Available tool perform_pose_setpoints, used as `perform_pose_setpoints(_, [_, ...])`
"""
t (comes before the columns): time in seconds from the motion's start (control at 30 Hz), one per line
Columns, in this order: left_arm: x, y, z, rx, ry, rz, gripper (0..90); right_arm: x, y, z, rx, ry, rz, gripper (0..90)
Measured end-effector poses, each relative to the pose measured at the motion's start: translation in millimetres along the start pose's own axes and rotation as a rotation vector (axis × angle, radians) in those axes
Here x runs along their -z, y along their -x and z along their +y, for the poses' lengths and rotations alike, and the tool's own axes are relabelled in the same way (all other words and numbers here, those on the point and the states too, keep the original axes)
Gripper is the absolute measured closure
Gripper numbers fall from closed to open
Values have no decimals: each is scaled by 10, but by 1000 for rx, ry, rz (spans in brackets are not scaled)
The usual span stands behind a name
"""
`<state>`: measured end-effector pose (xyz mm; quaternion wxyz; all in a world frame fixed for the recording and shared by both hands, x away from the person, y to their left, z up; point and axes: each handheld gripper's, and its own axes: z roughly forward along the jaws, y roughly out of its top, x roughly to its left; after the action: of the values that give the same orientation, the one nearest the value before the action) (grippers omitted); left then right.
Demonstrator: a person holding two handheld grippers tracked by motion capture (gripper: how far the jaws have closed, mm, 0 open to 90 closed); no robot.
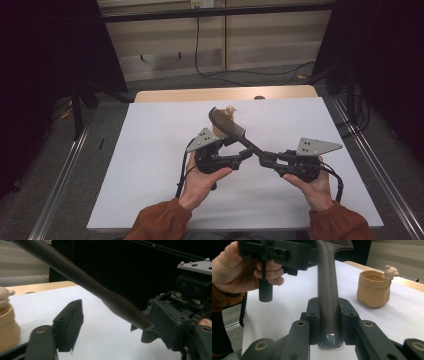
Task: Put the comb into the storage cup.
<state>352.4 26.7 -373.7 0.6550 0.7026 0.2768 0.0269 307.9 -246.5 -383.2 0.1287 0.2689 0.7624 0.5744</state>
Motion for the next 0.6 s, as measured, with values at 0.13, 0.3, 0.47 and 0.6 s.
perform_pose_setpoints(0.13, [-44, 7, 9, 29, -12, -5, 329, 4, -2, 0, 2, 6, -9, 727])
perform_pose_setpoints(0.3, [-75, 12, 15, 83, -11, -7, 380, 7, -5, -1, 5, 7, -14, 727])
perform_pose_setpoints(0.47, [-95, -9, 28, 135, -2, -10, 450, 7, -5, -1, 5, 7, -14, 727])
perform_pose_setpoints(0.6, [-122, -25, 26, 174, -6, -24, 501, 4, 1, -6, 6, 2, -13, 727])
